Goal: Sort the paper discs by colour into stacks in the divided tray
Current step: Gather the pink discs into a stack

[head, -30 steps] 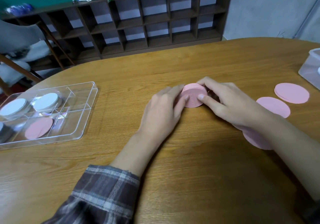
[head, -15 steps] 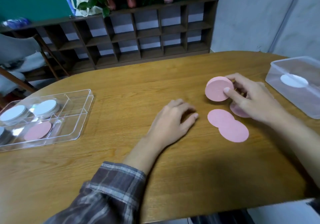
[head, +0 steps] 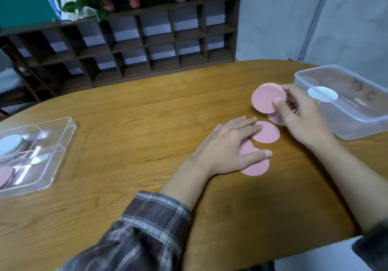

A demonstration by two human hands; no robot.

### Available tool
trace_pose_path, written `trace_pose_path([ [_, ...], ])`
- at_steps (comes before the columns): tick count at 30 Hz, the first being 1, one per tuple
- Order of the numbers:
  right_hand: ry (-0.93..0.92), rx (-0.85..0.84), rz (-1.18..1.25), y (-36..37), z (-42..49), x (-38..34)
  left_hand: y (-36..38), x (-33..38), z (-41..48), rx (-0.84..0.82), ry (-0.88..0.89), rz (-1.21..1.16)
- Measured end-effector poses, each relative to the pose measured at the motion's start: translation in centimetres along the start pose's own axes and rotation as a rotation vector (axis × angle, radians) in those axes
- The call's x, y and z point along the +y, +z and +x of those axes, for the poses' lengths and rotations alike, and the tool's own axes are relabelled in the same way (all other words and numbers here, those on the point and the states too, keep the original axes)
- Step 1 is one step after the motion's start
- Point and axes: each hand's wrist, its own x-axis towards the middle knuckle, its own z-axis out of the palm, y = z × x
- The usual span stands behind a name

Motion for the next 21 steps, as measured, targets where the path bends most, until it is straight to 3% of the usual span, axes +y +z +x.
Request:
trace_pose_path([
  [6,0.030,0.039,-0.100,0.2,0.7,0.5,0.3,-0.9,0.6,0.074,0.017,0.030],
  [12,0.010,-0.058,-0.114,0.8,0.4,0.2,-0.6,-1.4,0.0,0.187,-0.100,0.019],
  [21,0.009,-0.089,-0.124,1.5,0.1,-0.3,-1.1,-1.5,-0.8,0.197,-0.152,0.050],
])
